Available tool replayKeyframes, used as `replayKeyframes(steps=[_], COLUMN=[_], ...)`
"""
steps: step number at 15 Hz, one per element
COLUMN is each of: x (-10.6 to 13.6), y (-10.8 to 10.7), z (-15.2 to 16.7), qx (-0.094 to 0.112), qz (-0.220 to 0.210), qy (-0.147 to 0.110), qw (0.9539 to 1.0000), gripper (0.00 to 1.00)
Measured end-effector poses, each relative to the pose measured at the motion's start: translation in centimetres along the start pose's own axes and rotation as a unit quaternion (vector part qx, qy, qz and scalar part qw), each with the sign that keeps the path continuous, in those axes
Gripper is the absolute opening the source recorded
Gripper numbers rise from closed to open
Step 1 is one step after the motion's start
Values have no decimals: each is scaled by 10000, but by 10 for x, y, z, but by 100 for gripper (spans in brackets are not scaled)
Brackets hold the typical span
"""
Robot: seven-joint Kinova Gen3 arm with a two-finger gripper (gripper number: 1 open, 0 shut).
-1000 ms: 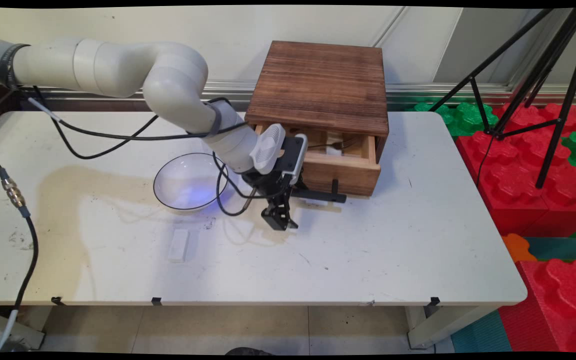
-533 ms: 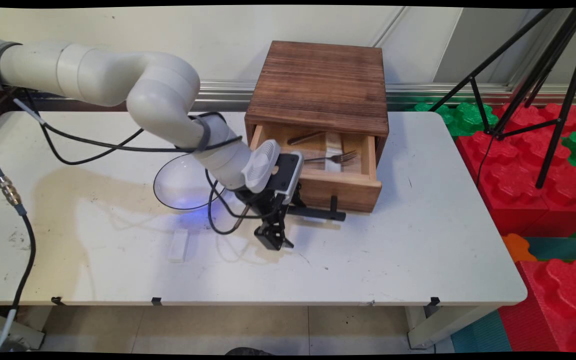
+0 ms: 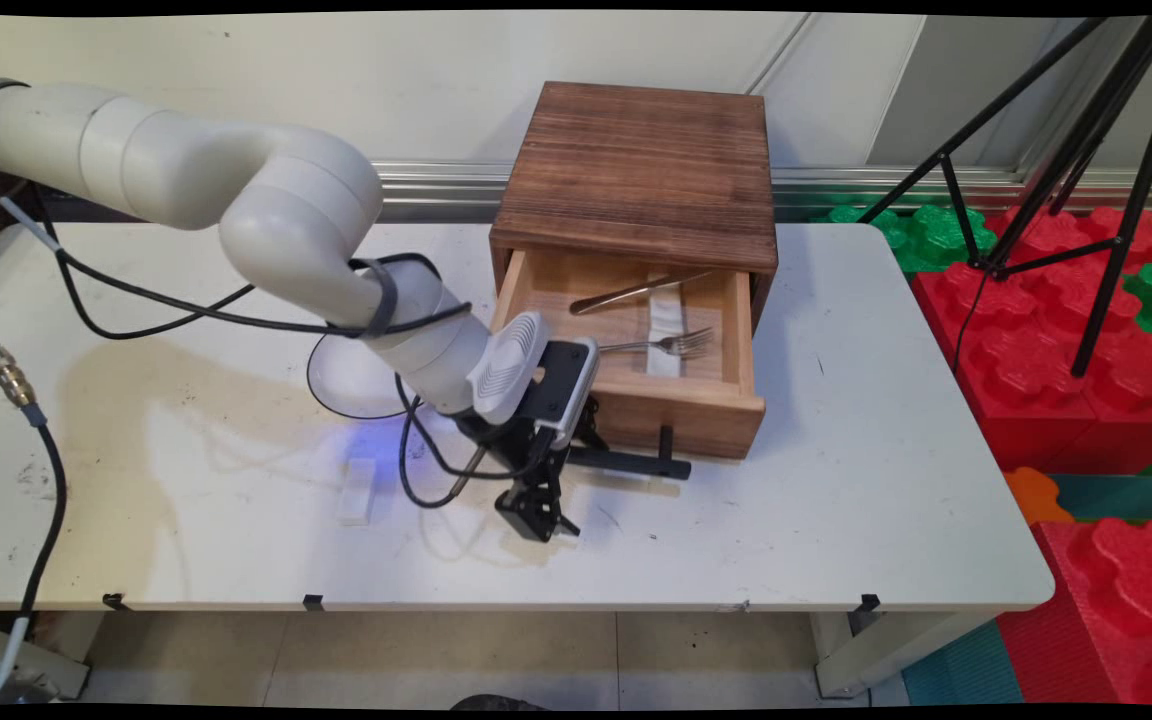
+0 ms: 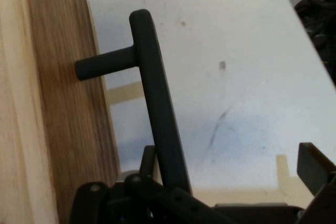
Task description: Open the drawer
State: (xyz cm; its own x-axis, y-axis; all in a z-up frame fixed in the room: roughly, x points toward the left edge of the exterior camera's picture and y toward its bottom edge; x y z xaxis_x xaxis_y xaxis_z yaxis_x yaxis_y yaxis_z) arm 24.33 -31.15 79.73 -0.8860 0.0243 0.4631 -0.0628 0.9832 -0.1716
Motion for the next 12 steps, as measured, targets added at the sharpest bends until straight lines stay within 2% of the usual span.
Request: replayKeyframes(steps=[5,12], x=[4,8], y=[19,38], z=[-2,-4], qx=[-102,-181], qz=[-7,-255], qy=[63,153], qw=[9999,9994], gripper=[100,100])
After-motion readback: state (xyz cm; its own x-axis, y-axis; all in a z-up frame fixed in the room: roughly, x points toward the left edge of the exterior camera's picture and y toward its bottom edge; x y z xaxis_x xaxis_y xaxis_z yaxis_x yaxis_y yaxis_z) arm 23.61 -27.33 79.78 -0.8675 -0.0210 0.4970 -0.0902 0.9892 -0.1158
